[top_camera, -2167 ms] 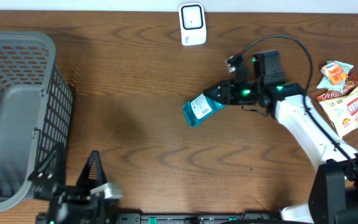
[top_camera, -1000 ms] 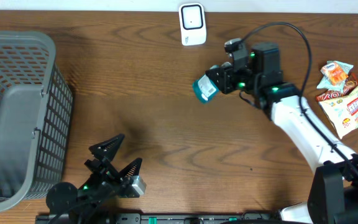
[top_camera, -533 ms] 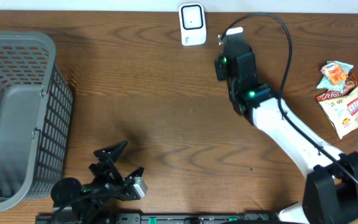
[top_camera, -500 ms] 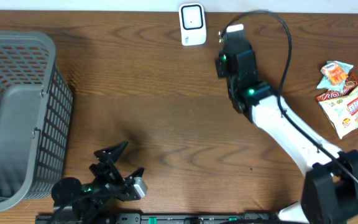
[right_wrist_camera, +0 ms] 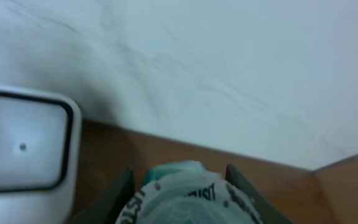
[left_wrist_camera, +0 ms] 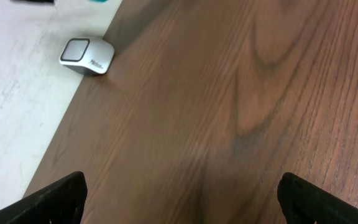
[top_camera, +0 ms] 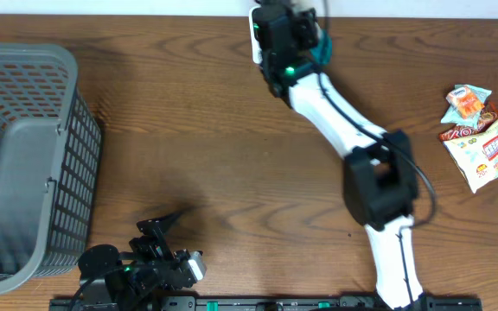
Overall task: Scan the item barcode
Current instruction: 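Raise the bottle up under the white scanner with the right gripper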
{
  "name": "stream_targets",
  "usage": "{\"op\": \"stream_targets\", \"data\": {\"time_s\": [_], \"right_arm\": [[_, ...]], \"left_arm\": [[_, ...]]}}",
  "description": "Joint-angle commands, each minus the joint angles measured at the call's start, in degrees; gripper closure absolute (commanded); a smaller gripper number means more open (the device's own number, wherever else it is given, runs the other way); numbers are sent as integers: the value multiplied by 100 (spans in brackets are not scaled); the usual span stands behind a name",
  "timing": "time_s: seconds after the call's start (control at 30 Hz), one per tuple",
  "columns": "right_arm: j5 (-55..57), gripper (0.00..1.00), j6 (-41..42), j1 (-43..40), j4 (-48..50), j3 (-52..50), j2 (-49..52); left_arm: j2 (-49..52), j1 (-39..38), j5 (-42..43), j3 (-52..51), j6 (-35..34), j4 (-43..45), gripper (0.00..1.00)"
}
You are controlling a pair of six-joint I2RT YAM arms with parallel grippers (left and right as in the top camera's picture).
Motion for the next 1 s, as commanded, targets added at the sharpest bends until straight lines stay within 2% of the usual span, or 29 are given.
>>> {"op": "stream_targets", "data": {"time_s": [0.0, 0.27, 0.5, 0.6, 0.8, 0.9, 0.97], "right_arm": [[658, 99, -920, 149, 271, 1121, 667], [922, 99, -3016, 315, 1480, 3045, 2514], [920, 99, -3285, 450, 1893, 3250, 2826], [1080, 99, -3869, 452, 2236, 3250, 2826], [1908, 99, -3912, 190, 2164, 3252, 2627], [2614, 99, -3567, -219, 1510, 3250, 2455], [2872, 99, -3027, -514, 835, 3248, 2396]], "left_arm": [[-31, 31, 94, 7, -92, -22, 2], [-31, 31, 94, 7, -92, -24, 2], [-31, 31, 94, 7, -92, -24, 3], [-31, 31, 96, 7, -92, -24, 2], [-31, 31, 96, 7, -92, -22, 2], [-31, 31, 96, 7, -92, -22, 2], [-31, 31, 96, 7, -92, -22, 2]]}}
